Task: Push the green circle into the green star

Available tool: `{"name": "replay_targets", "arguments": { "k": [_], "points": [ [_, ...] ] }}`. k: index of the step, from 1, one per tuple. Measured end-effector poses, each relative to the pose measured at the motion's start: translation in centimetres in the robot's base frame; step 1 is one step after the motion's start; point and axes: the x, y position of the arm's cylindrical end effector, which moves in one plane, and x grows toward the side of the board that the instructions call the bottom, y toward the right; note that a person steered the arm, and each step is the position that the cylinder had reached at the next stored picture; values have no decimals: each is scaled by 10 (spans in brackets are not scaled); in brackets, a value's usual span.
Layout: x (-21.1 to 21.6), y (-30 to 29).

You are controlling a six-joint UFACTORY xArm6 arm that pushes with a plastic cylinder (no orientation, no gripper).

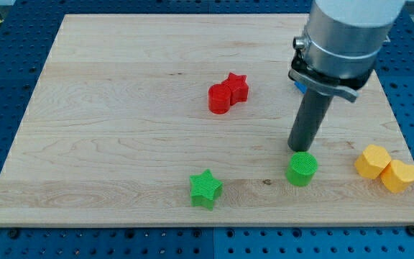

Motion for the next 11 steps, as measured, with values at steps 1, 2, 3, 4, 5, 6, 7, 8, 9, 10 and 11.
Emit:
{"name": "replay_targets", "arguments": {
  "k": [1,2,3,4,5,6,7,8,9,10,11],
  "points": [
    [22,-7],
    [26,-17],
    [20,31],
    [44,38],
    [62,19],
    [68,-7],
    [68,-23],
    [68,-49],
    [68,-57],
    [68,-71],
    [68,-76]
  ]
}}
